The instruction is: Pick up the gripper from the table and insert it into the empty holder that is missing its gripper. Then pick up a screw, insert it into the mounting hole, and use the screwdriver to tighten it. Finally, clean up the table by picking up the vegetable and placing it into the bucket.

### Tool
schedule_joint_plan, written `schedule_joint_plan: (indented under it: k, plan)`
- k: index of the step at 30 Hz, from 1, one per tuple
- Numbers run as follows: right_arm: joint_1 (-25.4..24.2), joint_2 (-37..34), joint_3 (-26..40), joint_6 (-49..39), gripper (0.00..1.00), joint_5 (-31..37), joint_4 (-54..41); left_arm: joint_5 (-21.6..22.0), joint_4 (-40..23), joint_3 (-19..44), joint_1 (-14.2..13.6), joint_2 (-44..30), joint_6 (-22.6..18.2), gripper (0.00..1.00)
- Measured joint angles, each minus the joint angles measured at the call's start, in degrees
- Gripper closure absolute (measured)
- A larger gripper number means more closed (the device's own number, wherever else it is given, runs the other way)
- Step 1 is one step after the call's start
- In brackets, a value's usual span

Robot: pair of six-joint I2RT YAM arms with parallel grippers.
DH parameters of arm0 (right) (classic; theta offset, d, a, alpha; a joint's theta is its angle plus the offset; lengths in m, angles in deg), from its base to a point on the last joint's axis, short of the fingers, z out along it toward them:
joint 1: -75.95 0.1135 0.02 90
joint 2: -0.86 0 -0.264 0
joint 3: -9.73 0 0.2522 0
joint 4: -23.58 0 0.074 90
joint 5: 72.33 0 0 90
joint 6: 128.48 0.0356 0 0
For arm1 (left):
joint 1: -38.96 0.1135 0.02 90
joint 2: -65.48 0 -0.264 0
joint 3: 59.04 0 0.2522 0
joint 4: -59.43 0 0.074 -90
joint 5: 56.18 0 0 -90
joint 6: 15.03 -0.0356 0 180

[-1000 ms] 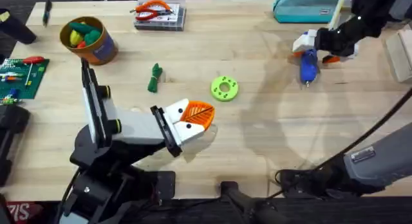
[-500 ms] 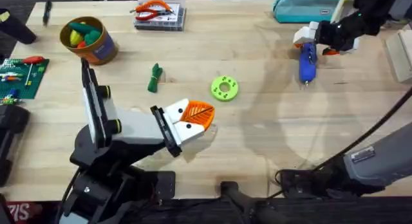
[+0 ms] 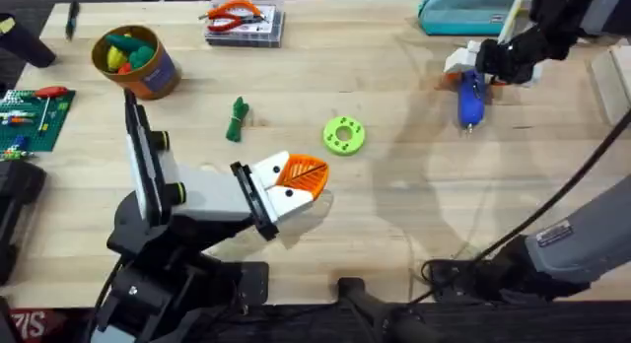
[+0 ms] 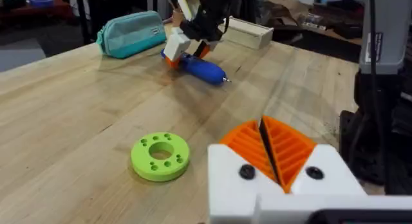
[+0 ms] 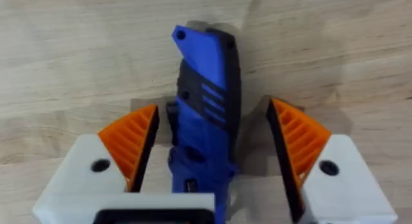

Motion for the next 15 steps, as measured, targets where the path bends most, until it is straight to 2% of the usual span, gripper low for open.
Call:
schedule_joint_plan:
  k: [7,13,15]
  plan:
    - [0.0,0.0,0.0,0.15,0.114,0.36,0.8,0.02,0.0,0.0,0.0,0.0,0.0,0.996]
    - [0.0,-0.12,0.0,0.2,0.308,0.21,0.99,0.0,-0.02,0.0,0.0,0.0,0.0,0.996]
    - [0.0,-0.16,0.0,0.02,0.424,0.19,1.04,0.01,0.0,0.0,0.0,0.02,0.0,0.996]
